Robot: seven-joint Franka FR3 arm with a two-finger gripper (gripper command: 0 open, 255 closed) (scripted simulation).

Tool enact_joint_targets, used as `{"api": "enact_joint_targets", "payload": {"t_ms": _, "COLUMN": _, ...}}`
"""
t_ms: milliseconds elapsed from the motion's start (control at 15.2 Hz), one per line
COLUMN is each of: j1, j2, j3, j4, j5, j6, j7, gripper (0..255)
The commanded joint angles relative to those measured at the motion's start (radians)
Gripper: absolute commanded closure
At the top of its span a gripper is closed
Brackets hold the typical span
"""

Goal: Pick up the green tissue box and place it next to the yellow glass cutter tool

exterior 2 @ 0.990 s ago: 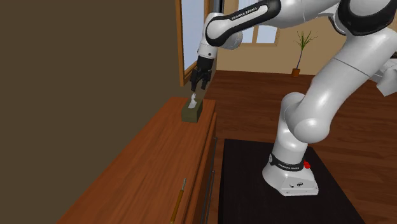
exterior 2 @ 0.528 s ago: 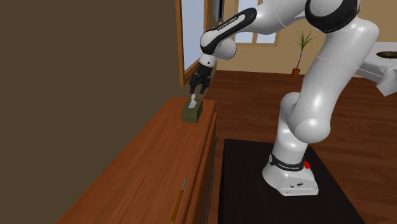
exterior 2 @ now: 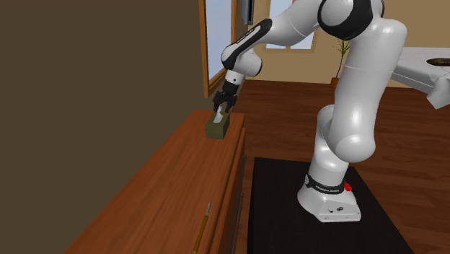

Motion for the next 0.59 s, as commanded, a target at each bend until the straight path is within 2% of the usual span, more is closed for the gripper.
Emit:
{"api": "enact_joint_targets", "payload": {"t_ms": 0, "j1": 0.005, "j2": 0.03, "j3": 0.0, "j4": -0.001, "j5": 0.035, "j6": 0.018, "j7": -0.025, "gripper": 0}}
{"api": "enact_joint_targets", "payload": {"t_ms": 66, "j1": 0.009, "j2": 0.048, "j3": 0.003, "j4": -0.003, "j5": 0.059, "j6": 0.031, "j7": -0.04, "gripper": 0}}
{"api": "enact_joint_targets", "payload": {"t_ms": 528, "j1": 0.009, "j2": 0.048, "j3": 0.003, "j4": -0.003, "j5": 0.059, "j6": 0.031, "j7": -0.04, "gripper": 0}}
